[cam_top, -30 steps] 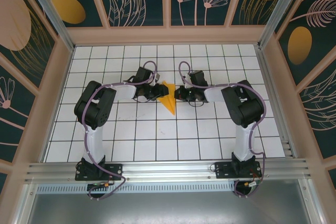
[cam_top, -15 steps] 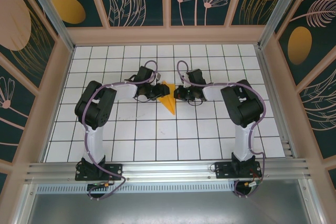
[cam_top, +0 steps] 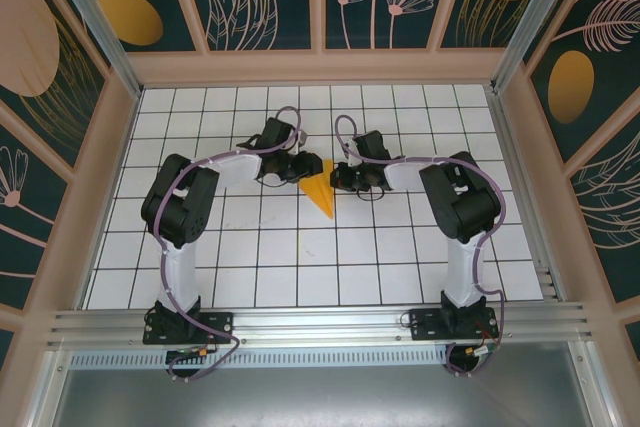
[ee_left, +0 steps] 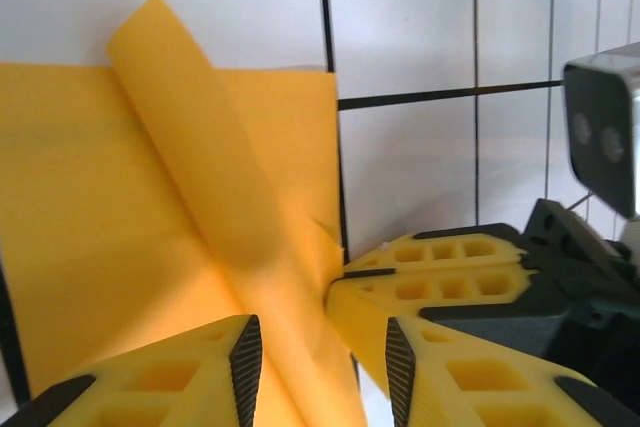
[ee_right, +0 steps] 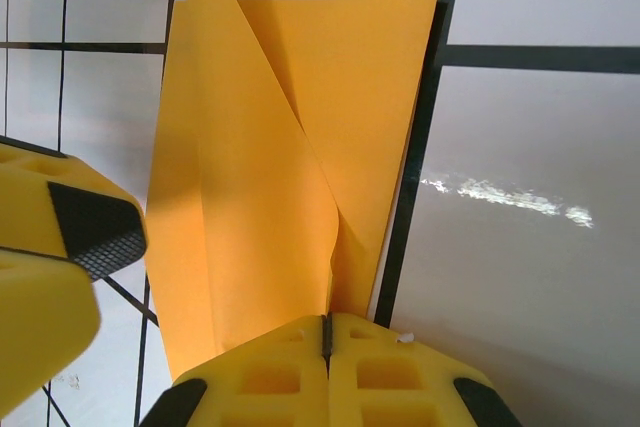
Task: Fold a paper plane with a square sheet of paper (fold left side to right side)
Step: Fourth fold the wing at the center of the table.
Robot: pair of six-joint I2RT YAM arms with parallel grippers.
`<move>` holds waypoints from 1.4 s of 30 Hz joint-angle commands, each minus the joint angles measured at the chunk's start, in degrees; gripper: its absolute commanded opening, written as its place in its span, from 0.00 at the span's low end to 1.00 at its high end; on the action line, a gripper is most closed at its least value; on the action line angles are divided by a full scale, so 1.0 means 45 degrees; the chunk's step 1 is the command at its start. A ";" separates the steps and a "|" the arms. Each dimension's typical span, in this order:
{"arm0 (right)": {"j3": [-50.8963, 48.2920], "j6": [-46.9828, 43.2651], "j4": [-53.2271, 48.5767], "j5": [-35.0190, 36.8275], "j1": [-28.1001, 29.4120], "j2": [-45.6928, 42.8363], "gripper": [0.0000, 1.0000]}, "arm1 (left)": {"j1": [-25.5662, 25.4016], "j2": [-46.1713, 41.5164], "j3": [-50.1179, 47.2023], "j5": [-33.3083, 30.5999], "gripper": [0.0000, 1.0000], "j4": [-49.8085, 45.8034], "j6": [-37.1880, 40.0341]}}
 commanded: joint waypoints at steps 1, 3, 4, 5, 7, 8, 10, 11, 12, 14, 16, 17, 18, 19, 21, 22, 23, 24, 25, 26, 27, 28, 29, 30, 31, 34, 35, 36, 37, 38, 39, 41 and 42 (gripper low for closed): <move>-0.0097 -0.0187 -0.0917 0.0771 0.0338 0.0833 0.05 | -0.0002 0.0282 0.0492 0.0517 0.38 0.0019 0.0035; -0.0088 -0.0188 -0.0956 0.0801 0.0338 0.0838 0.05 | 0.0000 0.0401 0.0591 0.0673 0.36 0.0094 -0.0009; -0.0088 -0.0184 -0.0965 0.0810 0.0358 0.0835 0.05 | 0.0000 0.0456 0.0642 0.0734 0.35 0.0153 -0.0068; -0.0107 -0.0188 -0.0966 0.0829 0.0363 0.0837 0.05 | 0.0000 0.0520 0.0686 0.0793 0.35 0.0207 -0.0101; -0.0107 -0.0186 -0.0941 0.0830 0.0362 0.0858 0.05 | 0.0000 0.0672 0.0747 0.0909 0.35 0.0348 -0.0195; -0.0106 -0.0188 -0.0945 0.0830 0.0375 0.0865 0.05 | 0.0000 0.0769 0.0788 0.0952 0.35 0.0373 -0.0209; -0.0107 -0.0180 -0.0939 0.0827 0.0377 0.0858 0.05 | 0.0000 0.0960 0.0881 0.0954 0.35 0.0393 -0.0232; -0.0090 -0.0176 -0.0949 0.0832 0.0377 0.0850 0.05 | 0.0000 0.1057 0.0919 0.0936 0.35 0.0411 -0.0260; -0.0090 -0.0188 -0.0967 0.0848 0.0392 0.0861 0.05 | 0.0000 0.1126 0.0956 0.0949 0.35 0.0448 -0.0268; -0.0073 -0.0227 -0.1005 0.0885 0.0397 0.0863 0.05 | 0.0000 0.1225 0.0957 0.0824 0.35 0.0455 -0.0271; -0.0088 -0.0247 -0.1027 0.0925 0.0407 0.0851 0.05 | 0.0000 0.1262 0.0927 0.0636 0.35 0.0388 -0.0216; -0.0073 -0.0261 -0.1046 0.0938 0.0397 0.0832 0.05 | 0.0000 0.1285 0.0928 0.0500 0.35 0.0285 -0.0157; -0.0066 -0.0267 -0.1062 0.0947 0.0395 0.0819 0.05 | -0.0001 0.1322 0.0918 0.0440 0.35 0.0210 -0.0106; -0.0061 -0.0281 -0.1058 0.0937 0.0407 0.0814 0.05 | 0.0000 0.1356 0.0876 0.0419 0.35 0.0178 -0.0075; -0.0033 -0.0314 -0.1081 0.0964 0.0398 0.0793 0.06 | 0.0000 0.1432 0.0747 0.0358 0.35 0.0178 -0.0053; -0.0014 -0.0335 -0.1094 0.0967 0.0397 0.0774 0.06 | 0.0000 0.1459 0.0661 0.0314 0.35 0.0179 -0.0044; 0.0025 -0.0339 -0.1117 0.0980 0.0394 0.0755 0.06 | 0.0000 0.1470 0.0549 0.0226 0.35 0.0159 -0.0018; 0.0063 -0.0364 -0.1154 0.0995 0.0397 0.0748 0.06 | 0.0000 0.1500 0.0472 0.0179 0.35 0.0145 -0.0010; 0.0149 -0.0381 -0.1198 0.1015 0.0397 0.0726 0.06 | 0.0000 0.1519 0.0360 0.0098 0.35 0.0139 0.0012; 0.0227 -0.0411 -0.1256 0.1024 0.0397 0.0711 0.07 | 0.0000 0.1533 0.0260 0.0034 0.35 0.0122 0.0039; 0.0288 -0.0441 -0.1293 0.1025 0.0378 0.0685 0.07 | 0.0000 0.1530 0.0194 -0.0047 0.35 0.0091 0.0081; 0.0366 -0.0462 -0.1316 0.1010 0.0377 0.0662 0.07 | 0.0000 0.1559 0.0114 -0.0128 0.35 0.0080 0.0103; 0.0443 -0.0486 -0.1327 0.0989 0.0377 0.0626 0.08 | 0.0000 0.1578 0.0052 -0.0157 0.35 0.0066 0.0122; 0.0513 -0.0501 -0.1325 0.0947 0.0358 0.0601 0.08 | 0.0000 0.1596 0.0002 -0.0199 0.35 0.0061 0.0141; 0.0581 -0.0503 -0.1326 0.0884 0.0340 0.0570 0.08 | 0.0000 0.1631 -0.0047 -0.0217 0.35 0.0071 0.0125; 0.0801 -0.0538 -0.1244 0.0633 0.0232 0.0356 0.12 | 0.0000 0.1654 -0.0198 -0.0257 0.35 0.0129 0.0112; 0.0916 -0.0540 -0.1290 0.0548 0.0171 0.0229 0.13 | 0.0000 0.1657 -0.0245 -0.0290 0.35 0.0138 0.0101; 0.1024 -0.0559 -0.1338 0.0503 0.0103 0.0071 0.15 | -0.0003 0.1674 -0.0280 -0.0292 0.35 0.0156 0.0093; 0.1108 -0.0577 -0.1390 0.0479 0.0022 -0.0155 0.18 | 0.0000 0.1664 -0.0337 -0.0290 0.35 0.0206 0.0045; 0.1149 -0.0579 -0.1418 0.0478 -0.0046 -0.0371 0.20 | 0.0000 0.1677 -0.0378 -0.0295 0.35 0.0234 0.0025; 0.1193 -0.0608 -0.1481 0.0525 -0.0124 -0.0665 0.23 | 0.0000 0.1694 -0.0416 -0.0275 0.34 0.0274 0.0007; 0.1192 -0.0672 -0.1736 0.0677 -0.0226 -0.1207 0.29 | 0.0000 0.1715 -0.0457 -0.0256 0.34 0.0352 -0.0058; 0.1166 -0.0724 -0.1904 0.0729 -0.0245 -0.1475 0.30 | -0.0003 0.1716 -0.0461 -0.0262 0.34 0.0368 -0.0073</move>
